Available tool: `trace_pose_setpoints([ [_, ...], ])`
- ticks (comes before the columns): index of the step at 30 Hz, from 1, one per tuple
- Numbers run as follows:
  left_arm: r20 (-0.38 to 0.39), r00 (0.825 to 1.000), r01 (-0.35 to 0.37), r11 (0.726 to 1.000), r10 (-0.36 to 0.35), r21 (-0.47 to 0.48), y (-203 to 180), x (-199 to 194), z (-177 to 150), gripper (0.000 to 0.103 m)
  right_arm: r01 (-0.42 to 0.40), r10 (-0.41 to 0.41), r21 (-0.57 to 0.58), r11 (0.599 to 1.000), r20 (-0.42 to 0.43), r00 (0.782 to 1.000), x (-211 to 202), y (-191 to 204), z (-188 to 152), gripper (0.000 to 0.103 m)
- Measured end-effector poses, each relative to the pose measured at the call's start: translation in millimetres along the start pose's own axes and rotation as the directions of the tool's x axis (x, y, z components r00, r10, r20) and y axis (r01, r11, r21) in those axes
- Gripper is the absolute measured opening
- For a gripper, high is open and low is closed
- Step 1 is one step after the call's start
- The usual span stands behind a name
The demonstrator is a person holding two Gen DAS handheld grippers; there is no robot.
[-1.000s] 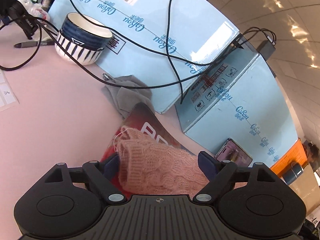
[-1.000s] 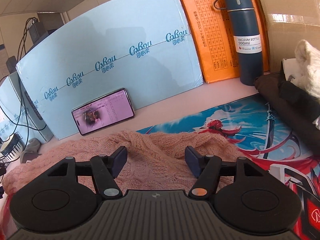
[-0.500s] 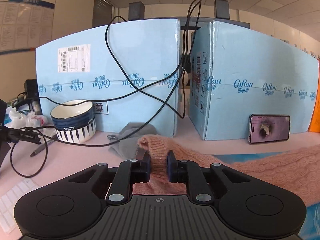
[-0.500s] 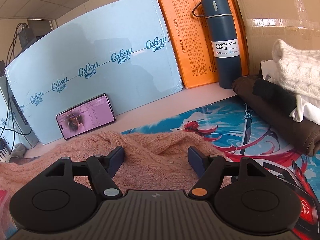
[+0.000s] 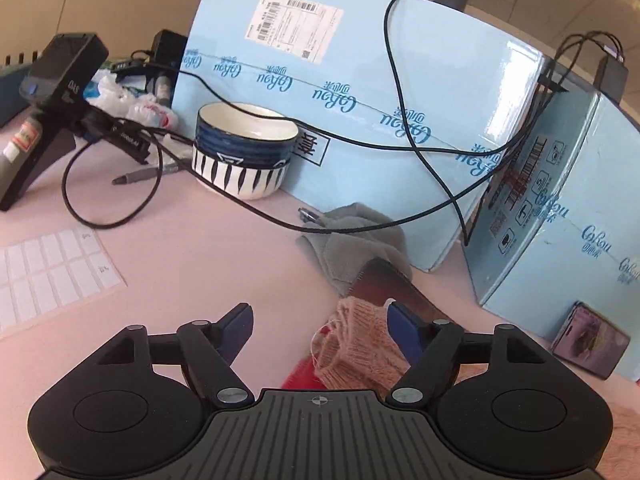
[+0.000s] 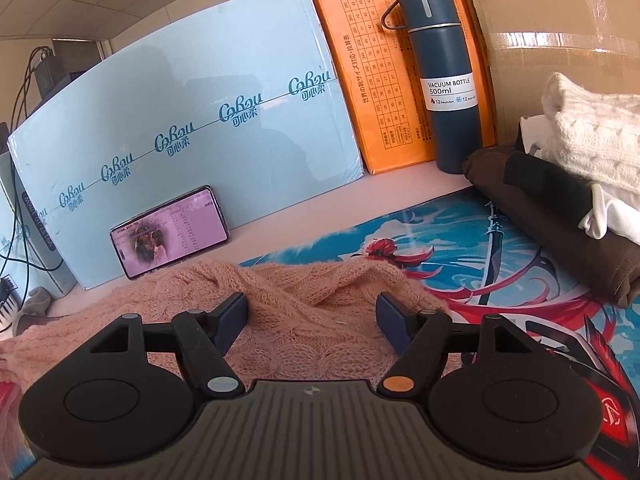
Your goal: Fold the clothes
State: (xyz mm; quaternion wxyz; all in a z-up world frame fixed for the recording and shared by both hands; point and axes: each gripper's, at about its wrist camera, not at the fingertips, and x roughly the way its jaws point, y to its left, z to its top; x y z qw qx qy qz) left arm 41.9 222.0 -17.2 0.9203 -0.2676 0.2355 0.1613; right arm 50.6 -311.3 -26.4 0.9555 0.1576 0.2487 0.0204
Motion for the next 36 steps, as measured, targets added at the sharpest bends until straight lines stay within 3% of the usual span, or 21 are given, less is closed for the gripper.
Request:
trace_pose_setpoints([
  [3,-0.064,0.997,0.032,0.997,-0.036,-0.066,1.7,4.5,-6.5,0.077,-0.002,0.002,0.006,1.0,0.002,1.0,-0.4,-0.6,0.1,0.069],
  [6,-0.06,0.998,0.009,0.998,-0.013,-0.065,-4.0,6.1,-10.8,0.079,-0.004,0.004,0.016,1.0,0.004,1.0,-1.1,-1.7,0.2,0.07],
  [11,-0.014,0.998,0.054,0.99,-0.057,-0.131,-1.8,-5.9,-11.1,0.08,-0.006,0.006,0.023,1.0,0.005,1.0,-1.4,-2.5,0.3,0.071],
  [16,-0.066,0.983,0.152,0.959,-0.172,-0.241,1.2,3.2,-18.1,0.081,-0.01,0.01,0.022,1.0,0.002,1.0,-1.1,-2.1,0.4,0.071],
  [24,-0.004,1.0,0.03,0.999,-0.03,-0.013,-39.8,25.8,-24.5,0.077,-0.011,0.011,0.032,0.999,0.002,1.0,-0.7,-3.4,0.0,0.072],
  [25,-0.003,1.0,0.0,0.999,0.001,0.041,-45.9,28.7,-26.2,0.061,-0.012,0.012,0.033,0.999,0.002,1.0,-0.6,-3.5,-0.1,0.072],
  [26,-0.003,0.999,-0.037,0.993,0.037,0.11,-52.5,31.5,-28.3,0.032,-0.013,0.013,0.035,0.999,0.001,1.0,-0.5,-3.6,-0.2,0.072],
  [27,-0.011,0.999,-0.035,0.99,0.036,0.137,-54.2,32.4,-29.0,0.029,-0.014,0.014,0.036,0.999,0.0,1.0,-0.4,-3.7,-0.2,0.073],
  [28,-0.023,1.0,-0.012,0.99,0.015,0.141,-53.3,32.2,-28.9,0.015,-0.014,0.015,0.037,0.999,-0.001,1.0,-0.4,-3.8,-0.3,0.073],
  [33,0.01,0.999,0.048,0.983,-0.051,0.179,-49.8,3.5,-32.7,0.014,-0.022,0.022,0.046,0.999,0.004,1.0,-1.5,-5.0,-0.8,0.073],
  [36,0.089,0.994,0.043,0.982,-0.06,0.186,-39.9,-30.9,-37.4,0.014,-0.033,0.032,0.054,0.998,0.014,0.999,-3.8,-6.1,-0.7,0.073],
])
